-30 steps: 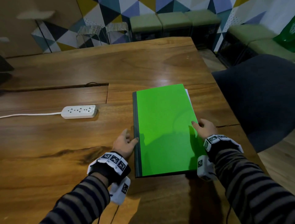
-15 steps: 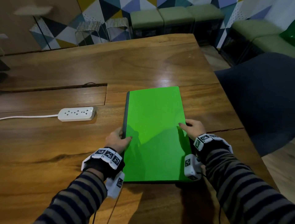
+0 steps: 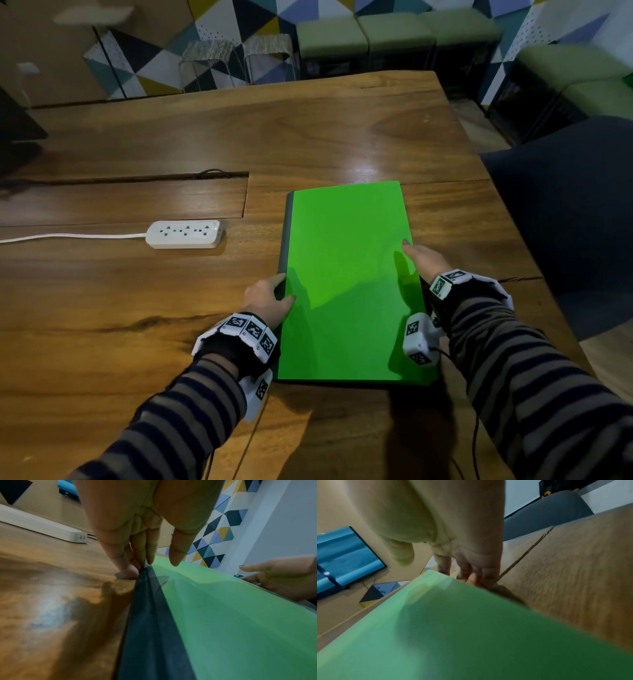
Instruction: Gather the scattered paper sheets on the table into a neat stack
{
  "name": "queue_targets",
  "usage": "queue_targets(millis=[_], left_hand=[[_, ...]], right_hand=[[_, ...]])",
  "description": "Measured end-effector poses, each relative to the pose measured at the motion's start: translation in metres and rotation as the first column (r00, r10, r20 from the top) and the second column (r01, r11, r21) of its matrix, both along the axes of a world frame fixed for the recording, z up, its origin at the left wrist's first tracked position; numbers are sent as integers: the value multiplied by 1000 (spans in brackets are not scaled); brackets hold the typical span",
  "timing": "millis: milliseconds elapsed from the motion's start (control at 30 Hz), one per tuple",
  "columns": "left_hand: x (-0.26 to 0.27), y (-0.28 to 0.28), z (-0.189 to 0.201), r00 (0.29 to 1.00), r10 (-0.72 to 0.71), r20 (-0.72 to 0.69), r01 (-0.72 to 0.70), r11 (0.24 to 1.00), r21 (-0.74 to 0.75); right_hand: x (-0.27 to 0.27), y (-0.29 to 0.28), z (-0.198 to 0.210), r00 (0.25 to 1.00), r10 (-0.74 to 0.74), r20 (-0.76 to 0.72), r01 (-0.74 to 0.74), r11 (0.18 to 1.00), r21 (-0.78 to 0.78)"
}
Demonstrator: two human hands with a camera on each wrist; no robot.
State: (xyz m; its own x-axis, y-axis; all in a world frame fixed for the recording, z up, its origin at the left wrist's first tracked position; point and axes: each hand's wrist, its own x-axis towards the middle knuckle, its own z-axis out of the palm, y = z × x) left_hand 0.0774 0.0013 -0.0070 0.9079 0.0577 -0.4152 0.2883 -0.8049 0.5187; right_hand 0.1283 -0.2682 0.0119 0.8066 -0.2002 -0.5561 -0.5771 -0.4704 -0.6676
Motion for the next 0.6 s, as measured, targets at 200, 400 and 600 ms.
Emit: queue_targets(millis=[200, 400, 600], left_hand=[[1, 9, -3, 1000, 17, 6, -16, 996, -85], [-12, 16, -10, 998, 44, 37, -38, 989, -142], [-49, 28, -6, 993, 109, 52, -99, 981, -166]], right_hand=[[-27, -1, -12, 994, 2, 108, 7, 996, -85], [-76, -8, -29, 985, 48, 163, -28, 992, -124], [-149, -22, -51, 985, -73, 159, 71, 997, 19]])
